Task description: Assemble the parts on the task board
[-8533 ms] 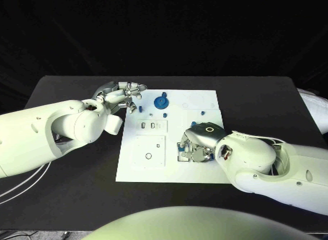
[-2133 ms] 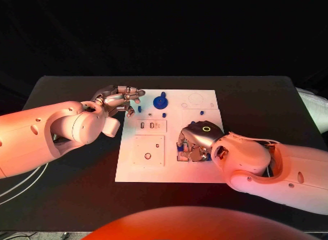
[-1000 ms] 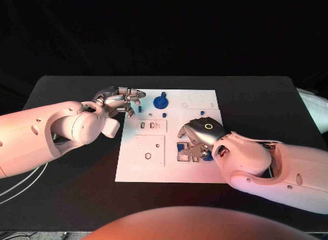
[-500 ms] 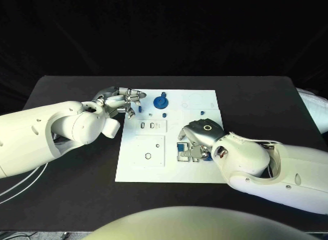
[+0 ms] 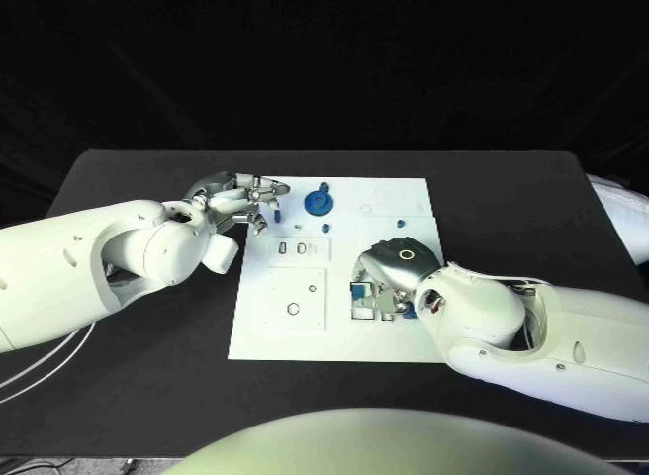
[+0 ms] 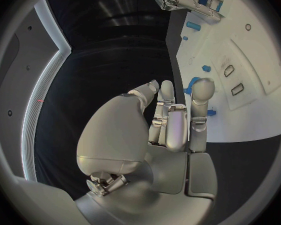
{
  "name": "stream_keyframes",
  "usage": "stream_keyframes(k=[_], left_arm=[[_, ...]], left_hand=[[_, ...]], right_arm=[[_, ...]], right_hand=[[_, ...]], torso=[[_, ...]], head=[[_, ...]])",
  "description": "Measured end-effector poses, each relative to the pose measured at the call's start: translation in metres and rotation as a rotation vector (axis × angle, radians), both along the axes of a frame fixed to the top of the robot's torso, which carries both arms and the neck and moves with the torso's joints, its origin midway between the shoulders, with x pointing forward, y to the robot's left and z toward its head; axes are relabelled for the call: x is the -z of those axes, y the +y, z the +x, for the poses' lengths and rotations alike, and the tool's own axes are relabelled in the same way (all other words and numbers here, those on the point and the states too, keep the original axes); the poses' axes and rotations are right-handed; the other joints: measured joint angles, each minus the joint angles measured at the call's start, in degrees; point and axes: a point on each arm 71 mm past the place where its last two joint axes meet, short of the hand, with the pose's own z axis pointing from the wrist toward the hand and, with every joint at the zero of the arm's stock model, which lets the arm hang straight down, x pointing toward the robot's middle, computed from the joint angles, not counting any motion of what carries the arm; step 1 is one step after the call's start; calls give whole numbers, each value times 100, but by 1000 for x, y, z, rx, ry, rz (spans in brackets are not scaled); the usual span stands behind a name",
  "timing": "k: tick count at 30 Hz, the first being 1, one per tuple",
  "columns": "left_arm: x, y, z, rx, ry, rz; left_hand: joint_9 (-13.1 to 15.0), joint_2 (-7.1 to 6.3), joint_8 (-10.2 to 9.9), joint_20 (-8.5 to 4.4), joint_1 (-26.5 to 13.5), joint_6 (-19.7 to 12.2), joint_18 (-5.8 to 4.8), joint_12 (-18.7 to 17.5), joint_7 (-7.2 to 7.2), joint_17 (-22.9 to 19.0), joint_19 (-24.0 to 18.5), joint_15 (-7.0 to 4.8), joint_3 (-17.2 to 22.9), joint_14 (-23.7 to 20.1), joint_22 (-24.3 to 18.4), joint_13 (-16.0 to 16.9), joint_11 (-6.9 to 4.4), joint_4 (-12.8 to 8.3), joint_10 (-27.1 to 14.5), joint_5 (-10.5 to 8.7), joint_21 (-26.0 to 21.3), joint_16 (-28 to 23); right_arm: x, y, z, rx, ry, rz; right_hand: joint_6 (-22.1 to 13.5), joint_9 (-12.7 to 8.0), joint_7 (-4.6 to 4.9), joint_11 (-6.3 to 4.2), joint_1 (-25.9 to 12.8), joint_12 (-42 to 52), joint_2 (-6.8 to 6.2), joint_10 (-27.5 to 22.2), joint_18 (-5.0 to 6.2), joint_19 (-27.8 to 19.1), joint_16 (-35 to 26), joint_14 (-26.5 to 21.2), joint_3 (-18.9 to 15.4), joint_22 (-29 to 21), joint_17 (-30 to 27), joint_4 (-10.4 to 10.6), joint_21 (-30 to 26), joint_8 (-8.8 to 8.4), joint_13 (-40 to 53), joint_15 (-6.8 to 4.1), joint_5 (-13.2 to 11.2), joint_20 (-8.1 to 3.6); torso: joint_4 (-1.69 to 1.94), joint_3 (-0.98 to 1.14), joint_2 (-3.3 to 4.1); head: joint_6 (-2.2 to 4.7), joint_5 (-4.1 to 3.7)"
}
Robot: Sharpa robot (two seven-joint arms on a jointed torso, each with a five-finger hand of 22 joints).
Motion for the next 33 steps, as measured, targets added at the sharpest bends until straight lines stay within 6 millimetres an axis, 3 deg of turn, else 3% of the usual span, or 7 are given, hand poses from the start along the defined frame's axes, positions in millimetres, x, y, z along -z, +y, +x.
stream_keyframes(k=[14, 16, 19, 23, 33], left_arm=[[0, 0, 0, 2, 2, 5], [0, 0, 0, 3, 2, 6], [0, 0, 0, 4, 2, 7], [1, 0, 0, 4, 3, 9], [1, 1, 0, 5, 6, 13]], left_hand=[[-2, 23, 0, 0, 24, 0, 0, 0, 0, 5, 0, 0, -16, 0, 1, -1, 21, -16, -22, 0, 0, 0], [-4, 23, 0, 0, 24, 0, 0, 0, 0, 4, 0, 0, -16, 0, 1, -5, 22, -16, -22, 0, 0, 0], [-4, 23, 0, 0, 23, 0, 0, 0, 0, 4, 0, 0, -16, 0, 1, -4, 22, -16, -22, 0, 0, 0], [-4, 23, 0, 0, 24, 0, 0, 0, 0, 4, 0, 0, -16, 0, 1, -4, 22, -16, -22, 0, 0, 0], [-15, 23, 0, 0, 23, 0, -1, 0, 0, 3, 0, 0, -16, 0, -4, -15, 22, -16, -22, -19, -24, -23]], right_arm=[[0, 1, 0, -4, 3, -8], [0, 1, 0, -4, 2, -9], [0, 2, 0, -6, 0, -7], [1, 2, -2, -8, -2, 2], [2, 0, -4, -5, -6, 27]], right_hand=[[0, -1, -1, 0, 3, 0, 1, 0, -1, 0, 0, 0, 5, -1, -1, -4, 0, 18, 7, 0, -57, 0], [33, -1, 7, 0, 86, 21, 54, 0, 0, 0, 0, 0, 43, -1, -1, -42, 0, 18, 6, 0, -64, 0], [63, -1, 1, -11, 238, 22, 146, 11, 0, 0, 0, 0, 221, -1, -1, -122, 0, 62, 7, 0, -326, 0], [118, -9, -17, -30, 339, 21, 236, 30, 0, 0, 0, 0, 478, 3, -2, -146, 0, 61, 21, 0, -447, 0], [174, -30, -33, -61, 239, 90, 381, 61, 0, 1, 0, 1, 882, 3, -2, -21, 0, 77, 32, -43, -384, -45]], torso=[[-6, 0, 1], [-5, 0, 1], [-2, -1, 1], [-2, 2, 1], [-7, 2, 1]], head=[[0, -3], [0, -3], [0, 2], [0, 5], [0, 6]])
